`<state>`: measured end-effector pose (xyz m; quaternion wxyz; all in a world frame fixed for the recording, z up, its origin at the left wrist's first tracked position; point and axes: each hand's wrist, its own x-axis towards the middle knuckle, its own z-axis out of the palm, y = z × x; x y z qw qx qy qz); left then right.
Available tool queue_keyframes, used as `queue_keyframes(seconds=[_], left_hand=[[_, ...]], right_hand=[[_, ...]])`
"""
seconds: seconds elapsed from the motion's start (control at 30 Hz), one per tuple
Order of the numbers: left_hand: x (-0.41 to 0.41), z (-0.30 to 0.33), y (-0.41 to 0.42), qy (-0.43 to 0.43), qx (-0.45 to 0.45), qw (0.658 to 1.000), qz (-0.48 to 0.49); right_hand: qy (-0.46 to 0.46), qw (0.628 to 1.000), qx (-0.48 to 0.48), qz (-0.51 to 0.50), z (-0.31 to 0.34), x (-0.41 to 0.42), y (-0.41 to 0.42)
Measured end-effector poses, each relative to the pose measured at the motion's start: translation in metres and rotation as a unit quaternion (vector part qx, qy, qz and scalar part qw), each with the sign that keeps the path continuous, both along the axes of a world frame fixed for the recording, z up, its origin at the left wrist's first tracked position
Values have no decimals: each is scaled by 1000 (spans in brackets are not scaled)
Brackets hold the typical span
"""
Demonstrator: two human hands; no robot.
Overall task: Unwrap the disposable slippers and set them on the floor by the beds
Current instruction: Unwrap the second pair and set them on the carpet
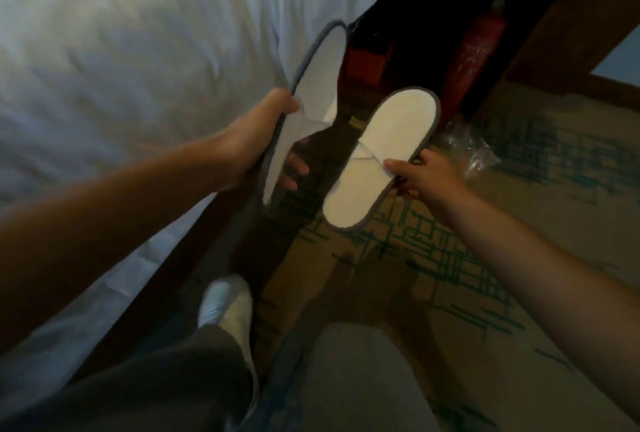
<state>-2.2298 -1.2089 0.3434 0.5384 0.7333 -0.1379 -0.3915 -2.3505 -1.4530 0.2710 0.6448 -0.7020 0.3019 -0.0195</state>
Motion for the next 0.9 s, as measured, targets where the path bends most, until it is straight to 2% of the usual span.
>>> queue_keyframes(seconds=[0.07,0.13,0.23,0.27,0.33,0.4,0.43,0.5,0.57,0.67,0.83,0.9], left_hand=[[-4,-30,6,31,79,996,23],[-10,-62,10,54,114,991,35],[-13,-116,18,0,145,988,49],[-16,-138,22,7,153,985,77],[-28,-182,29,110,142,970,162],[-43,-227,35,252,100,930,246],[-51,-246,38,280,93,917,269],[-61,-283,46,239,128,919,287],[-67,-318,58,129,224,930,260],[-75,-348,73,49,266,941,206],[-82,-361,93,-49,301,941,148],[-89,-363,102,-156,342,918,122]], right_hand=[[40,999,7,3,-25,-9,7],[70,997,14,-6,-53,-20,12],[115,993,31,-26,-93,-34,22],[132,990,42,-30,-106,-39,26],[171,983,60,-37,-137,-51,36],[210,974,79,-38,-169,-62,46],[230,968,89,-35,-186,-68,52],[262,958,112,-27,-219,-81,66],[275,950,144,-36,-249,-94,79],[308,938,156,-37,-283,-112,95],[416,904,51,88,-289,-130,111],[400,905,-30,140,-279,-129,111]])
